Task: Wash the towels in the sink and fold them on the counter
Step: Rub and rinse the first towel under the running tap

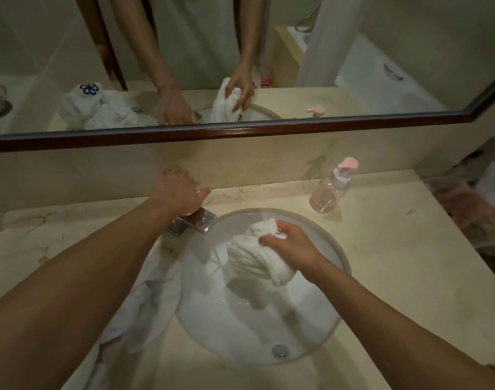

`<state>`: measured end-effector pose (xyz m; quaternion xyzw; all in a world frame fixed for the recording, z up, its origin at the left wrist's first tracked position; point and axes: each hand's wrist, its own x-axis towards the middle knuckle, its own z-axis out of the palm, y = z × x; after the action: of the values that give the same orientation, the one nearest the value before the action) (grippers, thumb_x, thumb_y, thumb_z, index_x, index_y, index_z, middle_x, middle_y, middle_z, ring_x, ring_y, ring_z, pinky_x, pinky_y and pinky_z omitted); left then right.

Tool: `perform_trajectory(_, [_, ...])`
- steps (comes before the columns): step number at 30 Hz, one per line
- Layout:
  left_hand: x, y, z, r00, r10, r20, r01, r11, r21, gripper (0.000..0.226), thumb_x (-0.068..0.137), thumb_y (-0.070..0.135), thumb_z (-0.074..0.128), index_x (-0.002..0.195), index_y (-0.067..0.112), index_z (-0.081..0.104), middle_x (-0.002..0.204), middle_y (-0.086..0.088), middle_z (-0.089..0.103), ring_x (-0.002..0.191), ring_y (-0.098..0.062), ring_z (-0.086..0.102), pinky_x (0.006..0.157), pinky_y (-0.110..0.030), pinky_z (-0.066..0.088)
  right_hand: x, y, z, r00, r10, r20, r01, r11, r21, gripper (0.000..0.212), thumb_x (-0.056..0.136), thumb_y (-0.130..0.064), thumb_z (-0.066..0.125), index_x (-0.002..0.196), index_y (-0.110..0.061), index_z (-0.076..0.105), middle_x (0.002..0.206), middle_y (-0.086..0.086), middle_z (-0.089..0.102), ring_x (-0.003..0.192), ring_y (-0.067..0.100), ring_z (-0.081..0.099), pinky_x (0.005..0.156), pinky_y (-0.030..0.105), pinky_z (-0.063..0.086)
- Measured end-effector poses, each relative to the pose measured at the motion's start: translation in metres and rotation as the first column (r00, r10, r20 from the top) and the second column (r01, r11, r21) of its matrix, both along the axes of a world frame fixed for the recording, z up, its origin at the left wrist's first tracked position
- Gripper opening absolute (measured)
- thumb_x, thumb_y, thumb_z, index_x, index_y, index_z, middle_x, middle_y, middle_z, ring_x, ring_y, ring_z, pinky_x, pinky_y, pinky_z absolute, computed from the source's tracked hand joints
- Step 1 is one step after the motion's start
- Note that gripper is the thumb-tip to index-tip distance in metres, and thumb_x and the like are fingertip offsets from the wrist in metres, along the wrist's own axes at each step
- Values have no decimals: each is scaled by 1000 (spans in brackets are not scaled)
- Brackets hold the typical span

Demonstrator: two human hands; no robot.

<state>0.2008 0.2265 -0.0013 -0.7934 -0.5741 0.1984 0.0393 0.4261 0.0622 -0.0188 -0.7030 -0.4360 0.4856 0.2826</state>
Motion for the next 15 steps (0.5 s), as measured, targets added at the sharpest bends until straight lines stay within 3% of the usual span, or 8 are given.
perform_trajectory(3, [-7, -6, 4, 999, -33, 25, 33, 999, -9, 64, 100, 61, 20, 134, 20, 55, 143, -9, 47, 133, -26, 40, 108, -46, 30, -6, -11, 4, 996, -83, -32, 83, 997, -7, 24, 78, -34, 74, 101, -26, 72, 97, -4, 75, 92, 17, 72, 84, 39, 58])
perform_trajectory(5, [-9, -19, 2, 971, -55, 232, 49, 998, 33, 54, 101, 55, 29, 136, 21, 54, 143, -7, 50, 133, -26, 41, 110, -45, 27, -10, -19, 10, 988, -127, -87, 126, 992, -10, 20, 84, -29, 73, 103, -26, 71, 98, -3, 75, 93, 19, 72, 79, 34, 59])
perform_trajectory(6, [-7, -32, 0, 887, -91, 452, 57, 994, 89, 46, 102, 48, 37, 134, 21, 56, 138, -5, 55, 127, -25, 48, 108, -43, 30, -10, -24, 11, 980, -158, -125, 157, 987, -17, 17, 87, -27, 72, 104, -25, 71, 98, -2, 75, 92, 18, 72, 75, 30, 58])
perform_trajectory(8, [3, -75, -9, 506, -160, 848, 20, 985, 174, 30, 100, 31, 51, 123, 19, 65, 118, 1, 66, 102, -21, 62, 95, -39, 46, -9, -33, 12, 945, -234, -228, 227, 972, -57, 18, 91, -25, 67, 109, -23, 70, 100, 0, 75, 92, 19, 72, 75, 32, 60])
perform_trajectory(9, [11, -101, -14, 334, -156, 929, -13, 985, 170, 24, 98, 25, 55, 117, 18, 68, 109, 3, 68, 91, -18, 65, 87, -39, 52, -7, -36, 10, 914, -277, -298, 262, 961, -88, 22, 93, -25, 66, 114, -22, 69, 104, 2, 76, 96, 22, 73, 81, 37, 60])
perform_trajectory(11, [27, -148, -34, 117, -58, 992, -115, 991, 71, 19, 93, 20, 61, 109, 15, 70, 101, 5, 69, 87, -11, 66, 80, -38, 57, -5, -40, 6, 842, -341, -418, 299, 940, -165, 29, 94, -26, 63, 121, -19, 68, 112, 8, 75, 104, 28, 71, 88, 45, 57])
perform_trajectory(15, [51, -202, -61, -231, 286, 930, -317, 882, -350, 30, 90, 26, 71, 119, 19, 66, 117, 2, 63, 106, -5, 60, 94, -31, 51, -7, -54, 4, 644, -415, -643, 272, 909, -315, 46, 86, -30, 67, 127, -12, 67, 124, 14, 70, 114, 32, 67, 102, 46, 50])
